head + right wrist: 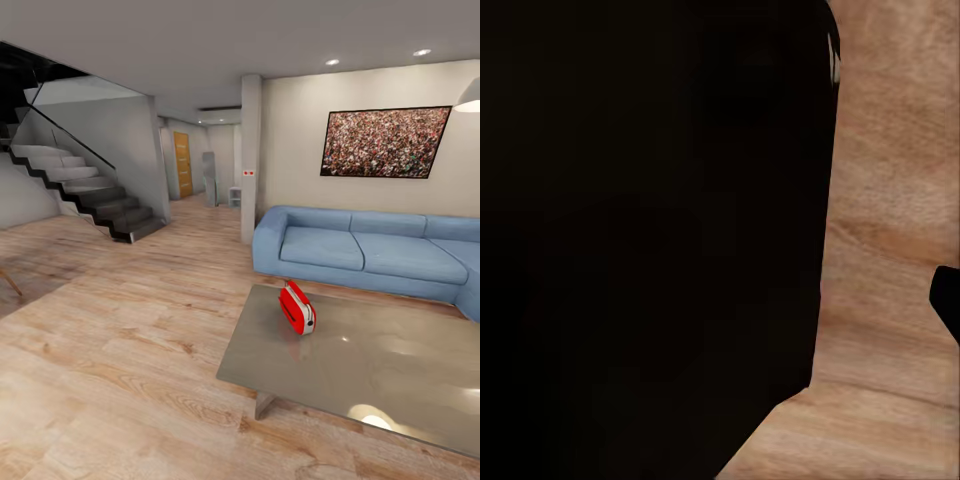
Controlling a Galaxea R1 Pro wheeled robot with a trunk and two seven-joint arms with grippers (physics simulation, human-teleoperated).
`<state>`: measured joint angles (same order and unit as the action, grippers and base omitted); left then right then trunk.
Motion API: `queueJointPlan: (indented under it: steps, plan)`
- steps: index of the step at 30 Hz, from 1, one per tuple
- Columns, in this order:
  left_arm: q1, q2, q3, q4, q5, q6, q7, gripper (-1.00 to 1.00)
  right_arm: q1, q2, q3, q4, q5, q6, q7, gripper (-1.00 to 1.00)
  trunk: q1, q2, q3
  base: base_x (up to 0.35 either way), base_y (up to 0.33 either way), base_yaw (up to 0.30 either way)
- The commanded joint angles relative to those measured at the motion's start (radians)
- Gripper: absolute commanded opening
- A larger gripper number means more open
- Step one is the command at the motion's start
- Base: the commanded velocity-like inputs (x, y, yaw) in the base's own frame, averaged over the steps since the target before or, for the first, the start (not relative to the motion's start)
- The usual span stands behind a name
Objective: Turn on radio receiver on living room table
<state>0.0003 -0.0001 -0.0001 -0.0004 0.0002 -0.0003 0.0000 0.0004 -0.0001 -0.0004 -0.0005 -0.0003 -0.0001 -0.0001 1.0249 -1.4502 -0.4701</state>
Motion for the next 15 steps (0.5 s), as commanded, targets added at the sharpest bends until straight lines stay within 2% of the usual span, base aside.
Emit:
queueJointPlan:
  steps: [1, 5, 15]
  plan:
    - [0.001, -0.001, -0.001, -0.005, 0.001, -0.003, 0.000, 1.00, 0.006, -0.006, -0.004, -0.005, -0.003, -0.001, -0.001, 1.00, 0.000, 0.000, 0.000, 0.000, 0.000, 0.000]
    - [0.001, -0.001, 0.000, -0.012, 0.001, -0.003, -0.001, 1.00, 0.026, -0.008, -0.004, -0.005, -0.003, -0.001, -0.001, 1.00, 0.000, 0.000, 0.000, 0.000, 0.000, 0.000]
    - [0.001, -0.001, 0.003, -0.034, 0.001, -0.004, 0.002, 1.00, 0.017, -0.006, -0.003, -0.031, 0.002, -0.015, -0.001, 1.00, 0.000, 0.000, 0.000, 0.000, 0.000, 0.000]
